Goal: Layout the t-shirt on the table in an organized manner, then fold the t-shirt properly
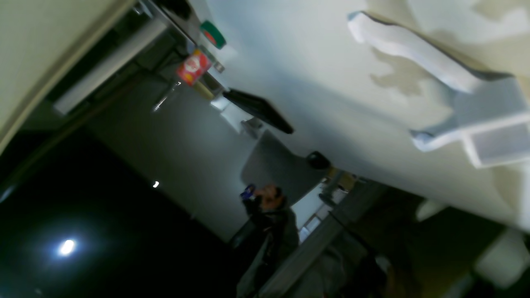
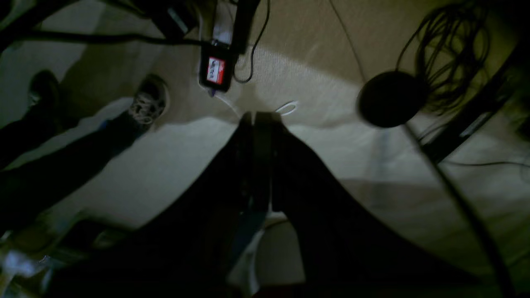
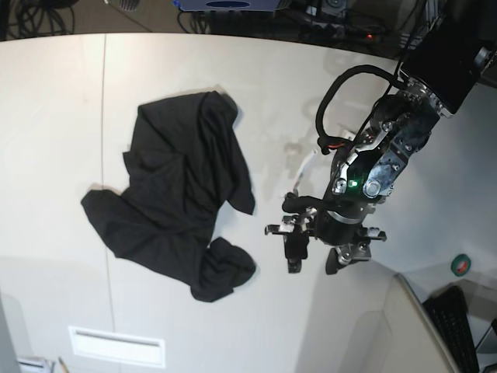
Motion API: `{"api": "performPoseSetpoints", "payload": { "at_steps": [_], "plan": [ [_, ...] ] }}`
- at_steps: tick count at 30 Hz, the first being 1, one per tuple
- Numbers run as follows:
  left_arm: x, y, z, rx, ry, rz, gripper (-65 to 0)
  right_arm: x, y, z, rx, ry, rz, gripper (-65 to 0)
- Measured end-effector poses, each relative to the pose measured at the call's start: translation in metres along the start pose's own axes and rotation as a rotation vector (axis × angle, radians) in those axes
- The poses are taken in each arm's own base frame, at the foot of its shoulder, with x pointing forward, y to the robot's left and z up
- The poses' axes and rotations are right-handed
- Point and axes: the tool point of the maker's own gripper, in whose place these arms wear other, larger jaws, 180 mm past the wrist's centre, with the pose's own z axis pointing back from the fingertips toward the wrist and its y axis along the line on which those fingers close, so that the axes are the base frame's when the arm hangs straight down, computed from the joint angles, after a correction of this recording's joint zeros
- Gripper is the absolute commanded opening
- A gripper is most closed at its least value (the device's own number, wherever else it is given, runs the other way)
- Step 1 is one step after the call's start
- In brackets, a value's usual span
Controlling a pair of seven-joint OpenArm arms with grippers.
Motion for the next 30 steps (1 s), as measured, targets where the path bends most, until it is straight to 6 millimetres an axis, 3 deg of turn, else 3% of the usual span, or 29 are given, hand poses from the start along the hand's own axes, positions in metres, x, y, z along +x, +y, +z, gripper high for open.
{"api": "performPoseSetpoints", "payload": {
  "at_steps": [3,7,11,16,22,24,26,30],
  "plan": [
    [0.000,0.000,0.000,0.000,0.000,0.001,-29.9,0.004,-0.001,-0.012,0.013,-0.004,-0.025,-65.0],
    [0.000,0.000,0.000,0.002,0.000,0.001,-29.9,-0.008,0.013,-0.037,0.088,0.041,-0.085,-65.0],
    [0.000,0.000,0.000,0.001,0.001,0.000,-29.9,-0.022,0.006,-0.062,0.089,0.098,-0.173,-65.0],
    [0.001,0.000,0.000,0.000,0.000,0.000,-29.9,-0.012,0.017,-0.085,0.155,0.085,-0.222,-65.0],
    [0.000,0.000,0.000,0.001,0.001,0.000,-29.9,-0.034,0.011,-0.101,0.131,0.172,-0.297,-65.0],
    [-0.001,0.000,0.000,0.001,0.004,0.001,-29.9,-0.032,0.007,-0.105,0.148,0.186,-0.322,-65.0],
    [-0.003,-0.001,0.000,-0.001,0.008,0.000,-29.9,-0.014,0.004,-0.110,0.156,0.133,-0.354,-65.0],
    [-0.006,-0.003,0.001,-0.005,0.012,-0.001,-29.9,-0.002,0.015,-0.113,0.191,0.120,-0.380,-65.0]
  ]
}}
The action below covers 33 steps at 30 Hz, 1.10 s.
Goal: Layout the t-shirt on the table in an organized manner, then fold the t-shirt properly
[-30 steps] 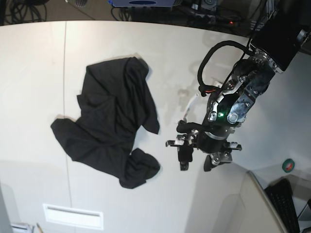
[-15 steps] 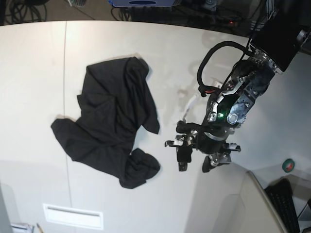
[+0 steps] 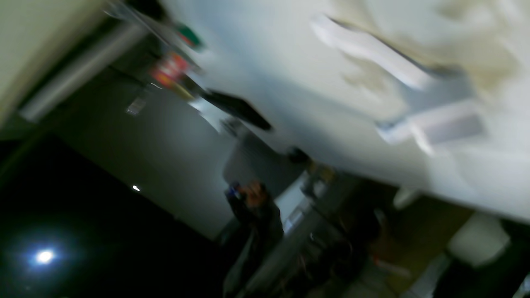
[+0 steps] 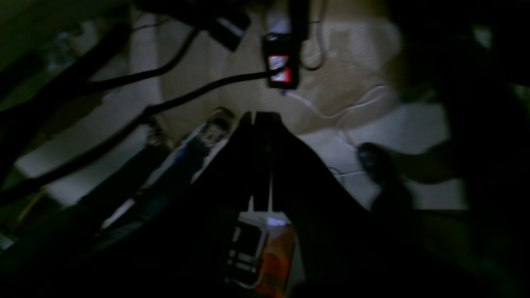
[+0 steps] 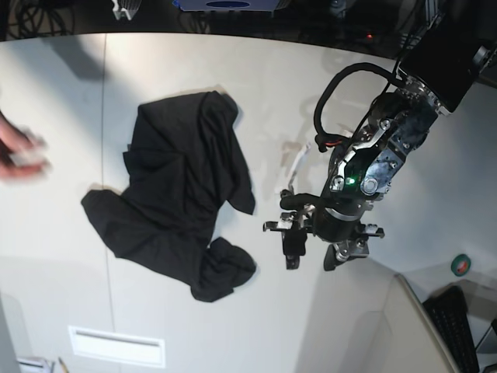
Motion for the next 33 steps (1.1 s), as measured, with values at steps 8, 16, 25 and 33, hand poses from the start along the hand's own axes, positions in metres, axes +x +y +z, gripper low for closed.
{"api": "performPoseSetpoints", "payload": {
  "at_steps": [8,16,25,33],
  "plan": [
    [0.000,0.000,0.000,0.000,-0.001,0.000,-29.9,-0.002,0.003,-0.001,0.006,0.009,0.001,-65.0],
    [-0.010,0.001,0.002,0.003,0.019,0.005,-29.9,-0.005,0.006,-0.002,0.011,0.019,-0.001,-65.0],
    [-0.009,0.001,0.003,0.002,0.018,0.005,-29.9,-0.006,0.006,-0.002,0.011,0.019,-0.001,-65.0],
    [-0.007,0.001,0.002,0.003,0.010,0.005,-29.9,-0.008,0.006,-0.002,0.011,0.023,-0.002,-65.0]
  ]
}}
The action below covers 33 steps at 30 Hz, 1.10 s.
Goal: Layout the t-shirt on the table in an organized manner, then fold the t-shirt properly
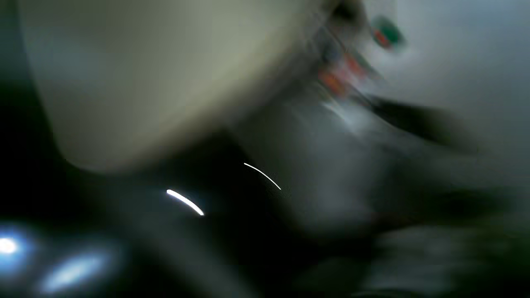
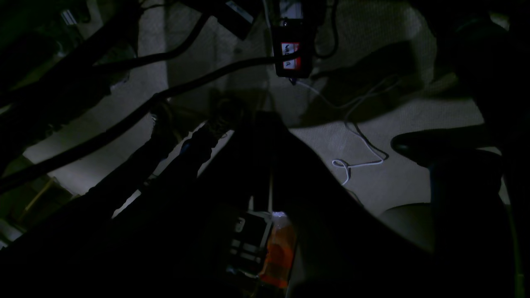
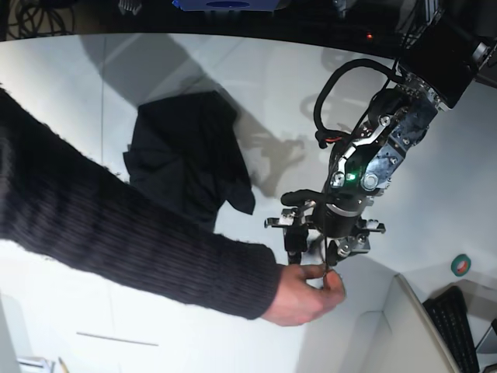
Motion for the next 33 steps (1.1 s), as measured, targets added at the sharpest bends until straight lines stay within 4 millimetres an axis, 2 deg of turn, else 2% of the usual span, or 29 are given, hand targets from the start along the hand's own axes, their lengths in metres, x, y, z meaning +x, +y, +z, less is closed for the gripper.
{"api": "performPoseSetpoints", "payload": {
  "at_steps": [18,25,33],
  "plan": [
    [-0.018,0.000,0.004,0.001,0.037,0.005,-29.9,-0.001,0.000,0.000,0.000,0.001,0.000,-65.0],
    [-0.019,-0.001,0.005,-0.002,0.039,0.002,-29.9,-0.002,0.010,-0.003,0.016,0.002,-0.001,-65.0],
    [-0.036,-0.001,0.011,0.003,0.067,-0.005,-29.9,0.000,0.009,-0.003,0.014,-0.002,-0.001,-65.0]
  ]
}}
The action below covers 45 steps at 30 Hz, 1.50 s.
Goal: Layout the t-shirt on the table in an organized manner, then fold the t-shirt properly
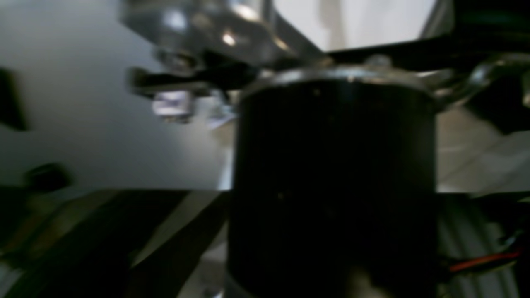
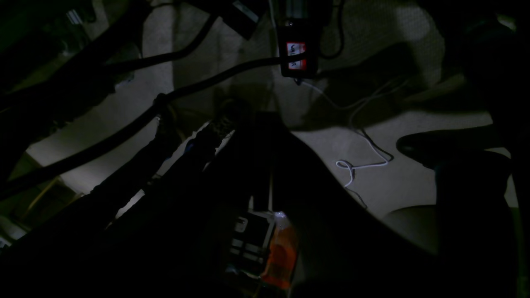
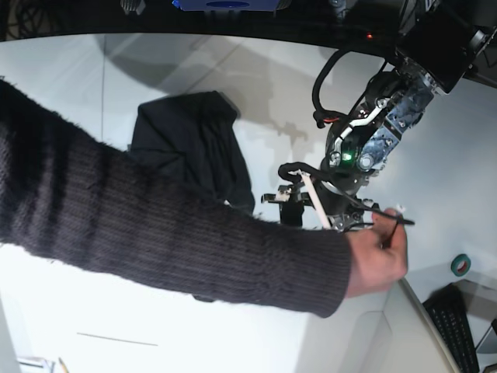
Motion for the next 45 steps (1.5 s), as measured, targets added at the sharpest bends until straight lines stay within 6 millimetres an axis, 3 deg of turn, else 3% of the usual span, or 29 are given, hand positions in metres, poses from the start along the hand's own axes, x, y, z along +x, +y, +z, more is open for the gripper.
{"api": "performPoseSetpoints", "payload": {
  "at_steps": [7,40,45],
  "plan": [
    [-0.012,-0.009,0.013,-0.009,-0.009,-0.048,-29.9,-0.003,-0.001,0.000,-0.001,0.005,-0.001,-65.0],
    [-0.018,-0.015,0.014,-0.013,0.005,-0.028,-29.9,-0.003,-0.001,0.000,-0.001,0.006,-0.001,-65.0],
    [-0.028,-0.016,0.018,-0.015,0.024,-0.026,-29.9,-0.003,-0.001,0.000,-0.002,0.005,-0.001,-65.0]
  ]
}}
